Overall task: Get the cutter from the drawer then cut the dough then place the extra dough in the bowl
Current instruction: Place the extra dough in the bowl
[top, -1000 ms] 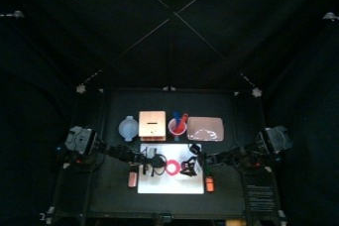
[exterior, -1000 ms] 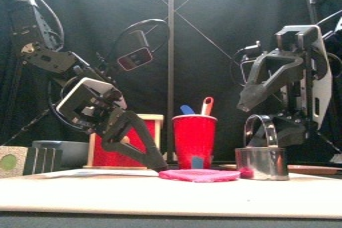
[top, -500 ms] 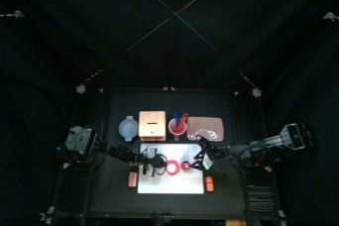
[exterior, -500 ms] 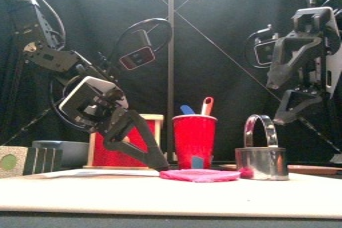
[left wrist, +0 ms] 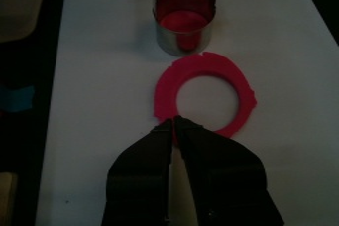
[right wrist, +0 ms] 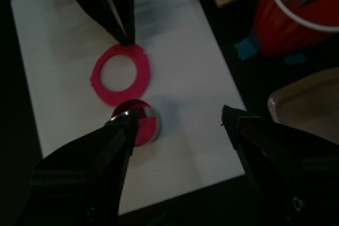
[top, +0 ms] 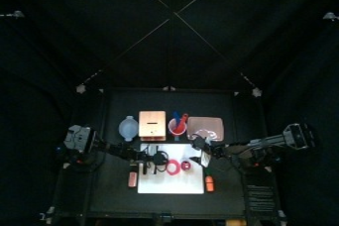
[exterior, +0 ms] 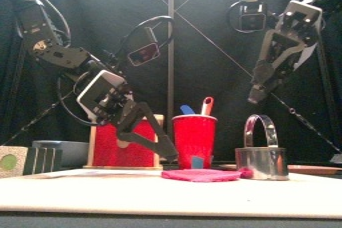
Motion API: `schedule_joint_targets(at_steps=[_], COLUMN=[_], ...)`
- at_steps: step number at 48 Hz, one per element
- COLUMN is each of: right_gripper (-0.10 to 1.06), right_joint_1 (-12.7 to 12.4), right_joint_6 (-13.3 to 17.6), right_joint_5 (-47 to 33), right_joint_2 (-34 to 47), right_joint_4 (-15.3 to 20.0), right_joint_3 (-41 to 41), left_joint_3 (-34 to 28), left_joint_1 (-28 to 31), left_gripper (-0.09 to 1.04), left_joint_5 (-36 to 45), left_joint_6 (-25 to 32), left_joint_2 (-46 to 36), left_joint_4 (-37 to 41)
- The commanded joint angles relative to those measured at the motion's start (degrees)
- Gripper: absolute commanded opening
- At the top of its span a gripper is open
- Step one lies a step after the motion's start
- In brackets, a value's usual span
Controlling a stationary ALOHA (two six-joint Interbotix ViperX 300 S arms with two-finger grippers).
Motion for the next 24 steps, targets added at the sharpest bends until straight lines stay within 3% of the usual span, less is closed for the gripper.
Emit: schedule_joint_targets(at_steps=[1,12,24], right_gripper=[0.98,0.98,0.98], right_joint_1=[-0.2,-0.1,-1.1], right_joint_6=[0.0,0.1,0.2], right_joint_5=[0.9,3.4,2.6], right_joint_2=[1.5,3.2,2.5], right_joint_4=[-1.5,-4.0,-3.1], right_joint_3=[-2.6,-4.4,-3.3], left_joint_3=[-0.4,-1.6,-4.0], left_joint_1=[0.2,1.5,1.6], left_gripper=[0.55,0.57,0.59], left_joint_5=[-0.2,0.9,3.7], left_joint_6=[1.1,7.5,11.7], left_joint_2=[-2.7,-2.8,-1.4], left_joint_4=[-0.1,0.1,-0.5])
